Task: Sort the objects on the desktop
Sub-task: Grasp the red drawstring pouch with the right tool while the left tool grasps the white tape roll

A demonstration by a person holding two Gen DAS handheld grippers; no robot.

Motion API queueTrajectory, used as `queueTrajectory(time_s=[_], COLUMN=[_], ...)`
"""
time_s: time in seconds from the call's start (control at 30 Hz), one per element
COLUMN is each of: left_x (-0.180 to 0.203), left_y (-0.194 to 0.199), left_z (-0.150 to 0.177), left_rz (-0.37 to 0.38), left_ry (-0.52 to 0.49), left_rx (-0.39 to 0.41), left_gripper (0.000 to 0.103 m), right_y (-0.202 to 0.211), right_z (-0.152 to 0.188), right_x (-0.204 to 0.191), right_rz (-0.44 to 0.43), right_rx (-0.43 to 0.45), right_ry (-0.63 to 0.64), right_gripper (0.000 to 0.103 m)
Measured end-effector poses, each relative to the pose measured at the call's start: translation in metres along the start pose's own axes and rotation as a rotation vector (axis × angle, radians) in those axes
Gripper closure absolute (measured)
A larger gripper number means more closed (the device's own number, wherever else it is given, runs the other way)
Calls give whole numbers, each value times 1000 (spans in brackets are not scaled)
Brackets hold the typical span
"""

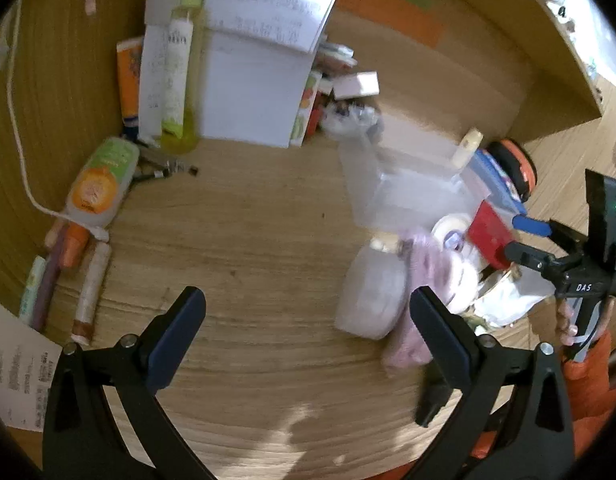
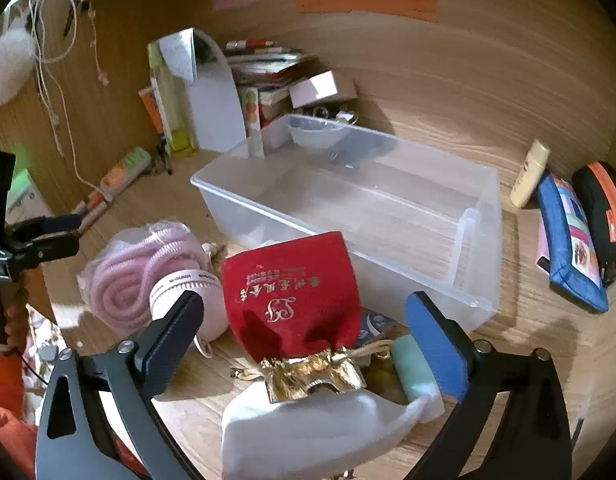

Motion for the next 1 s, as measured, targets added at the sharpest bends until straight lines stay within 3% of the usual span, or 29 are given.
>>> queueTrajectory(time_s=[0.2,0.47,0.57,0.63,0.67,0.8,0.93,1.0], left_x=[12,15,12,11,12,21,24,21], left_y=[-20,-41,-48,-51,-53,-62,-68,-69], left_z=[8,6,5,3,2,-4,-6,-8], left_rz=[10,-6,-24,-25,-29,-31,-39,-43], left_ry=[-89,-103,-107,-103,-109,-144,-160,-152], left_rx=[-45,-75,-81,-77,-73,-85,-84,-72], left_gripper=[0,0,0,0,3,34,40,48], right_y=[-11,-17,-22,-24,-24,-21,-18,-17], right_z=[0,0,1,1,1,-1,-1,-1], right_x=[-6,-9,-11,-12,-12,-16,-17,-16], right_rz=[2,37,29,14,12,7,5,-7], right_rx=[-36,-48,-69,-79,-75,-64,-56,-49], right_ry=[25,66,82,80,79,82,93,86], right_gripper=[10,14,28,31,33,43,52,59])
Point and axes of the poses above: each gripper's, at about its wrist camera, not at the fingertips, and y roughly against the way its jaws point, x to its right, z to its underside, the point moved 3 cm from there along -y, roughly the way its jaws point, and after that the axes turned 5 degrees about z, right-handed, at the moved point
